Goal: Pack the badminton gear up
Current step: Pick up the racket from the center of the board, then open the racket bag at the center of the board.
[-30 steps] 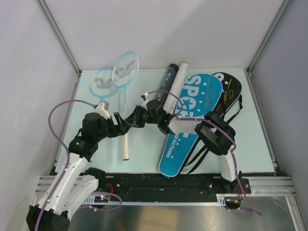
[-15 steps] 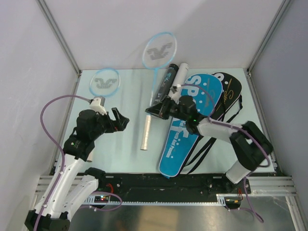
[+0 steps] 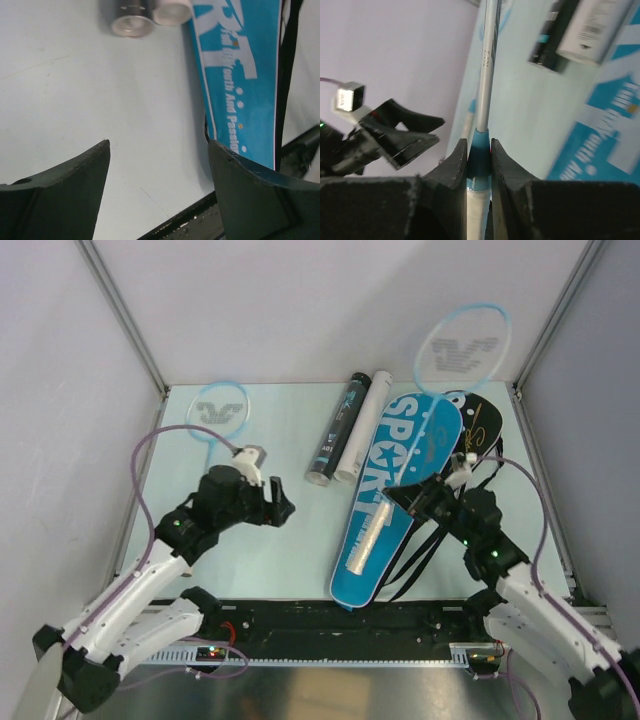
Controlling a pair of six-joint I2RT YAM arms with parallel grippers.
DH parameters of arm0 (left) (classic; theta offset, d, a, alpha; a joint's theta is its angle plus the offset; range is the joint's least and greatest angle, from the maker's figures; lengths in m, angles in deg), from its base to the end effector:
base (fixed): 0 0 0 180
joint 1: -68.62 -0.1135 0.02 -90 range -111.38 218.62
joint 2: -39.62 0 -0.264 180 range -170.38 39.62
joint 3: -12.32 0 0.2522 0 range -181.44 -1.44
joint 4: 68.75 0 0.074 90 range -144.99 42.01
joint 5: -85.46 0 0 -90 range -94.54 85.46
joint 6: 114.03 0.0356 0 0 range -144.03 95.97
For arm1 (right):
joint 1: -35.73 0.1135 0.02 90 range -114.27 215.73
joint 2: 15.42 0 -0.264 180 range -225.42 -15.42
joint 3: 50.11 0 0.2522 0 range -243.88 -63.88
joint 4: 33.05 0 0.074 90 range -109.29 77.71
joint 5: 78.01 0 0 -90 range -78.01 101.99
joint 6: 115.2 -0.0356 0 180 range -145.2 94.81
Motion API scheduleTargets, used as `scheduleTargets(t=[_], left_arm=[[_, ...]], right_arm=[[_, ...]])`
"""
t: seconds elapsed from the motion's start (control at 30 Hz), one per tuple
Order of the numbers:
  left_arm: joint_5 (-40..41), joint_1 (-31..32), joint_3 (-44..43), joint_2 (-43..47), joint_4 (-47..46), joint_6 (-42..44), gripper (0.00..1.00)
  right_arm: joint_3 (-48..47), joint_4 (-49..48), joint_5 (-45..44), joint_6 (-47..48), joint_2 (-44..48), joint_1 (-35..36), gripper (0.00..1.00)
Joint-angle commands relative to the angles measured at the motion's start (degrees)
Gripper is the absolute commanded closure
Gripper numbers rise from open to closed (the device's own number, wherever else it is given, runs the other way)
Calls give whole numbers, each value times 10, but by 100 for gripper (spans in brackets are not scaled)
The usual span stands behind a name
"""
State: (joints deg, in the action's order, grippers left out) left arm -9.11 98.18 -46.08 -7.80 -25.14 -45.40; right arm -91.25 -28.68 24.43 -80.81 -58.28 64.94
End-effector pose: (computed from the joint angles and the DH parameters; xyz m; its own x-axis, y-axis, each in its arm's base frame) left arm 0.1562 -0.0918 0.2969 -0.6372 -0.0562 -0.7686 0.3414 0.8736 -0.3469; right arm 0.1592 0.0978 0.2740 -0.5998 0.5879 -0.5428 -0.2984 0.4651 0.8335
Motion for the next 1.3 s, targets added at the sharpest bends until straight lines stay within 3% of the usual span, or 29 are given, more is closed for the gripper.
scheduleTargets(t=[0.0,0.2,0.47,0.83,1.27], left_arm=[[139,131,-54,-36,-9,14,20],[232,322,-107,-171,-21,21,29],[182,416,-136,-301,-103,22,34],[154,448,-214,-446,-160,48,34],[144,450,-250,-537,-180,82,32]], right_arm=[[36,164,-63,32,127,-28,100],[57,353,-130,42,271,-64,100],[62,544,-190,22,399,-76,100],[57,621,-160,-39,425,-74,100],[50,615,-145,-41,425,-73,100]])
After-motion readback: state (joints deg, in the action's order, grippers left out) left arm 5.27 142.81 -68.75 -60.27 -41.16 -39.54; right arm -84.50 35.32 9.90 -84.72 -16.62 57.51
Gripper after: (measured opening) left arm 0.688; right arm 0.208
